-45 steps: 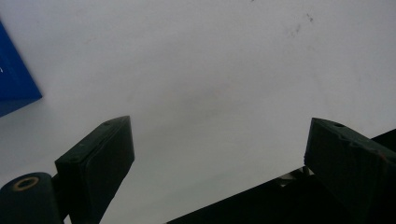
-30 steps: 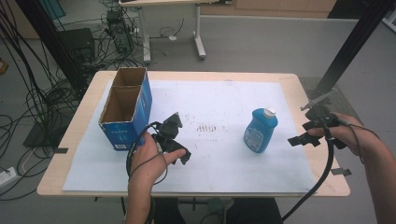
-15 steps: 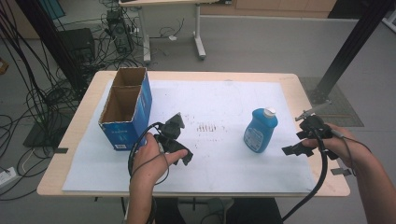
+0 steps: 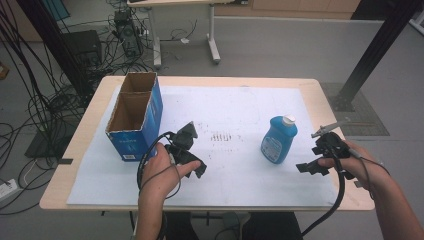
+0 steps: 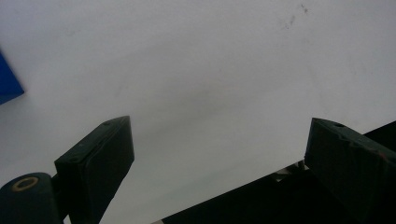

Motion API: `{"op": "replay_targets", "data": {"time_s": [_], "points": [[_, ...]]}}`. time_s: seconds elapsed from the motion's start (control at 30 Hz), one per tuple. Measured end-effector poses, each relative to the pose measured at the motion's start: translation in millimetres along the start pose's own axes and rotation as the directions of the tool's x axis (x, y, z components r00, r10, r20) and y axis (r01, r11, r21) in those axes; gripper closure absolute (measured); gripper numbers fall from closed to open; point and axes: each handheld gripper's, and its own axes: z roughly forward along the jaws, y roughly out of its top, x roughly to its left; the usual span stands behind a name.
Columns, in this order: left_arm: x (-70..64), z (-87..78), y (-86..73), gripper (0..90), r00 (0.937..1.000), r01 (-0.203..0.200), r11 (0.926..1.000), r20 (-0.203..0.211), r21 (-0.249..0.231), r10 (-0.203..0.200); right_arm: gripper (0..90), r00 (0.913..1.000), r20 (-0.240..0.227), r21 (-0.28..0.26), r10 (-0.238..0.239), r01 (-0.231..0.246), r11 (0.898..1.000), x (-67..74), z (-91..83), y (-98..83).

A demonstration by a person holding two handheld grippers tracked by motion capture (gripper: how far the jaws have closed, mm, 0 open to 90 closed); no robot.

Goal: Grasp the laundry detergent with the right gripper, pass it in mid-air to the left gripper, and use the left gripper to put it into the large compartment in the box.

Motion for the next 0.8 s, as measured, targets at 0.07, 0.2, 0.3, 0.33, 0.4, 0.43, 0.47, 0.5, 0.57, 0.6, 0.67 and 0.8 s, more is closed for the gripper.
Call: {"op": "replay_targets", "data": {"time_s": [0.07, 0.2, 0.3, 0.33, 0.4, 0.43, 0.47, 0.5, 0.57, 0.6, 0.67, 0.8], "points": [[-0.3, 0.4, -0.1, 8.6, 1.0000, 0.000, 1.0000, 0.002, -0.001, 0.000, 5.9, 1.0000, 0.006, -0.005, 0.000, 0.000, 1.000, 1.6, 2.3, -1.1], [-0.9, 1.5, -1.0, 8.6, 1.0000, 0.000, 1.0000, 0.004, 0.005, 0.000, 5.5, 0.9998, 0.019, -0.028, 0.005, -0.005, 1.000, 4.7, 8.7, -5.7], [-1.0, 1.5, -1.4, 8.6, 1.0000, 0.001, 1.0000, 0.003, 0.009, -0.001, 5.5, 0.9997, 0.022, -0.043, 0.009, -0.008, 0.999, 6.0, 14.1, -10.1], [-0.8, 1.3, -1.4, 8.6, 1.0000, -0.001, 1.0000, 0.000, 0.009, 0.001, 5.5, 0.9997, 0.020, -0.046, 0.013, -0.012, 0.999, 6.8, 15.8, -11.3], [-0.6, 0.7, -1.3, 8.6, 1.0000, 0.000, 1.0000, -0.001, 0.008, 0.000, 5.5, 0.9996, 0.022, -0.050, 0.019, -0.018, 0.999, 8.2, 18.4, -13.5], [-0.7, 0.3, -1.2, 8.6, 1.0000, 0.002, 1.0000, 0.000, 0.007, -0.002, 5.5, 0.9994, 0.029, -0.055, 0.018, -0.017, 0.998, 9.2, 19.7, -14.2], [-0.8, 0.1, -1.1, 8.6, 1.0000, 0.001, 1.0000, 0.000, 0.005, -0.001, 5.5, 0.9993, 0.034, -0.062, 0.016, -0.014, 0.998, 10.1, 20.7, -14.7], [-1.1, -0.2, -1.0, 8.6, 1.0000, 0.002, 1.0000, 0.000, 0.007, -0.002, 5.5, 0.9994, 0.031, -0.071, 0.018, -0.015, 0.997, 10.4, 21.6, -15.4], [-1.4, -0.8, -0.6, 8.6, 1.0000, 0.000, 1.0000, -0.001, 0.006, 0.000, 5.4, 0.9995, 0.022, -0.084, 0.022, -0.020, 0.996, 11.5, 22.8, -16.4], [-1.7, -1.1, -0.4, 8.6, 1.0000, 0.000, 1.0000, -0.002, 0.006, 0.000, 5.3, 0.9995, 0.023, -0.092, 0.022, -0.020, 0.996, 12.0, 23.3, -16.7], [-1.9, -1.3, -0.3, 8.6, 1.0000, 0.000, 1.0000, -0.002, 0.005, 0.000, 5.3, 0.9993, 0.025, -0.106, 0.028, -0.025, 0.994, 13.1, 24.2, -17.2], [-1.7, -1.1, -0.7, 8.6, 1.0000, 0.001, 1.0000, -0.001, 0.003, -0.001, 4.7, 0.9991, 0.038, -0.142, 0.018, -0.012, 0.990, 13.6, 26.6, -18.4]]}}
